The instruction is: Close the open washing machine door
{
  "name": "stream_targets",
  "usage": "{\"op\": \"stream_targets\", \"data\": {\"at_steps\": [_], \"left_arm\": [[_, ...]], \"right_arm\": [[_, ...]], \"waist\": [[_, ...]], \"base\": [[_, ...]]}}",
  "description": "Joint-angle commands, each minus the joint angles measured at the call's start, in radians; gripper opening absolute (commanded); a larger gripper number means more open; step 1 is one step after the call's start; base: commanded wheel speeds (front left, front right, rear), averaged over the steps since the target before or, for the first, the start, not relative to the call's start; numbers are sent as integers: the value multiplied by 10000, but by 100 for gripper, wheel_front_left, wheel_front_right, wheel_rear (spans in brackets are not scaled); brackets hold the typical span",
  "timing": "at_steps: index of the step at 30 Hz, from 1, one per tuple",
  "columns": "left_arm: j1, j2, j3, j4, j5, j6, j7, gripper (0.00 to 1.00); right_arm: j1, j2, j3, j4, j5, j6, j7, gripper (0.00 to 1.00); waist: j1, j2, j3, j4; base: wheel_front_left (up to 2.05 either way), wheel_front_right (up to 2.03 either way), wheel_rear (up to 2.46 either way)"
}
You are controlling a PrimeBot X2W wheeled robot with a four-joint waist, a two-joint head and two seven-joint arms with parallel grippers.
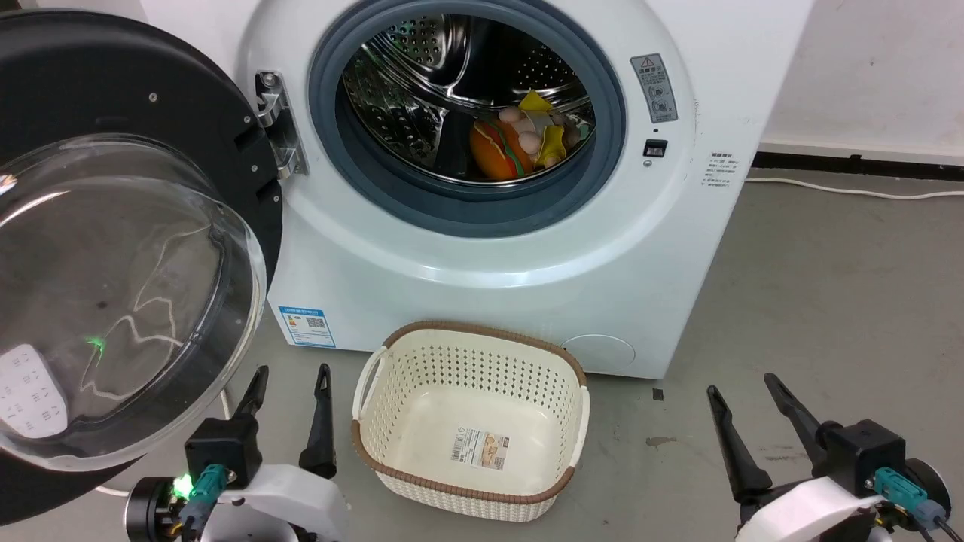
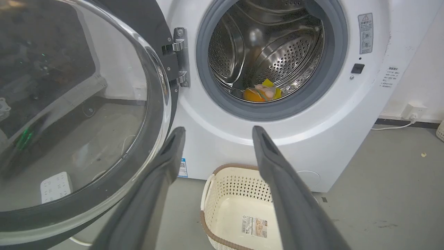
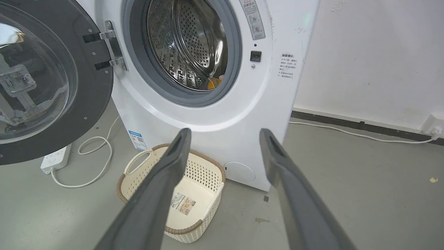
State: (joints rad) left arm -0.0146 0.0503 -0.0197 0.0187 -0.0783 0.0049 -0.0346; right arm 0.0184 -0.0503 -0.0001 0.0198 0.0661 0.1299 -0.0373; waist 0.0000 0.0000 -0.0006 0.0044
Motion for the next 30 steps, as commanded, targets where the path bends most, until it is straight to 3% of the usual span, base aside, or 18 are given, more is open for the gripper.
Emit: {"op": "stream_targets", "data": {"at_steps": [1,18,19,20,21,30], "left_arm": [[115,0,-31,10,-226,-39,-119,100],[337,0,483,-548,-1440,102,-478,100],[352,0,531,-588,-1513,115,-499,89],[364,0,581,-633,-1590,128,-520,35],[379,0,628,-681,-1653,141,-541,0],[504,-1,1130,-1036,-2143,190,-729,0]], "right_arm": [[162,0,-19,29,155,1,-100,100],[330,0,-100,194,758,2,-454,100],[341,0,-98,207,791,3,-475,100],[354,0,-100,218,826,3,-496,100],[365,0,-99,229,865,3,-517,100],[441,1,-113,338,1194,3,-704,100]], "waist": [[0,0,-2,18],[0,0,-5,432],[0,0,-7,471],[0,0,-7,516],[0,0,-8,556],[0,0,3,998]], "base": [[0,0,0],[0,0,0],[0,0,0],[0,0,0],[0,0,0],[0,0,0]]}}
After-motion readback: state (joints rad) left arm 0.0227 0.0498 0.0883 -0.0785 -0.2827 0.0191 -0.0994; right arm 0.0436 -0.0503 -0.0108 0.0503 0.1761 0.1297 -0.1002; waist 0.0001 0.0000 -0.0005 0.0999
